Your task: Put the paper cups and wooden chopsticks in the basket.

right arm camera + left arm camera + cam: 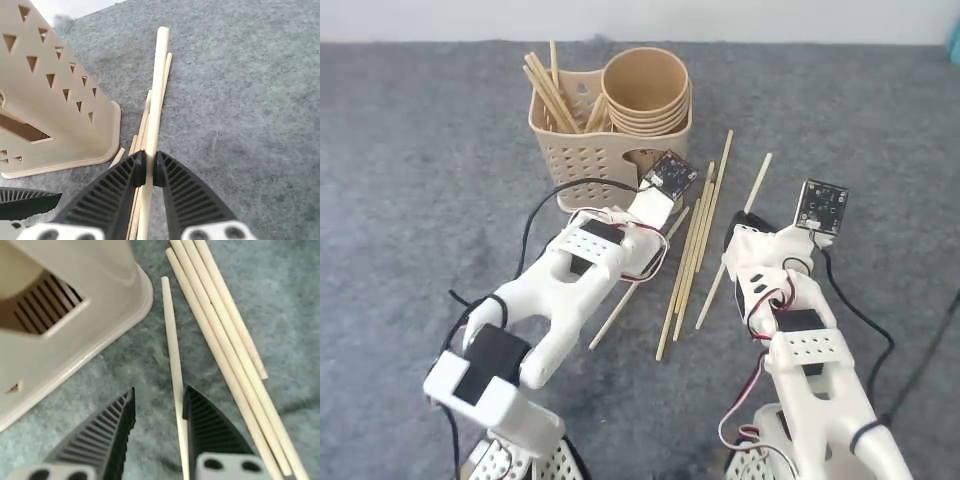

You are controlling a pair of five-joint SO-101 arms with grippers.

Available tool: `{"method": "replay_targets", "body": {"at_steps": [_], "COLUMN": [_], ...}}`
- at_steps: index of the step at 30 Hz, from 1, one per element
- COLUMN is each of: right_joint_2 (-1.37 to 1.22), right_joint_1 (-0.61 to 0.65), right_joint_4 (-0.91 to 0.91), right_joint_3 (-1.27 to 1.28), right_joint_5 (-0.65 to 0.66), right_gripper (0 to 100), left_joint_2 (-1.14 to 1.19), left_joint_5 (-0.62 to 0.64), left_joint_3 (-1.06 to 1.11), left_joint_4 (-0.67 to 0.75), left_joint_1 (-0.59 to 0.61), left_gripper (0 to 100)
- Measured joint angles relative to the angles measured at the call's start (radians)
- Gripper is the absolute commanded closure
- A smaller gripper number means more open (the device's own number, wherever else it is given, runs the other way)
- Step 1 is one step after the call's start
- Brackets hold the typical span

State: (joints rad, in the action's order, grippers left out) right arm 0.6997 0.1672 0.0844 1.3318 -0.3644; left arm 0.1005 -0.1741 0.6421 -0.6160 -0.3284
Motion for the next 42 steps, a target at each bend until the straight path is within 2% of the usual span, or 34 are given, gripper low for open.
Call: {"method": "replay_targets", "body": {"at_steps": [4, 11, 13, 16, 20, 34, 42], "right_joint_2": [0.0, 0.0, 0.0, 0.0, 0.0, 0.0, 0.0], "right_joint_1": [0.0, 0.0, 0.0, 0.0, 0.0, 0.0, 0.0], "right_joint_4": [0.0, 0.0, 0.0, 0.0, 0.0, 0.0, 0.0], "right_joint_3": [0.0, 0.0, 0.0, 0.0, 0.0, 0.0, 0.0], "right_joint_5": [0.006, 0.006, 0.006, 0.006, 0.006, 0.006, 0.006], "right_gripper": [99.1, 99.1, 99.1, 99.1, 99.1, 99.1, 99.1], "left_joint_2": [0.0, 0.0, 0.0, 0.0, 0.02, 0.032, 0.017], "left_joint_5": [0.002, 0.005, 0.005, 0.005, 0.005, 0.005, 0.005], "left_joint_3": [0.0, 0.0, 0.0, -0.005, -0.005, -0.032, -0.032], "left_joint_4": [-0.008, -0.133, -0.141, -0.144, -0.146, -0.292, -0.342], "left_joint_1": [-0.011, -0.049, -0.051, -0.051, -0.063, -0.144, -0.152], "left_gripper": [85, 85, 88, 100, 99, 99, 99]}}
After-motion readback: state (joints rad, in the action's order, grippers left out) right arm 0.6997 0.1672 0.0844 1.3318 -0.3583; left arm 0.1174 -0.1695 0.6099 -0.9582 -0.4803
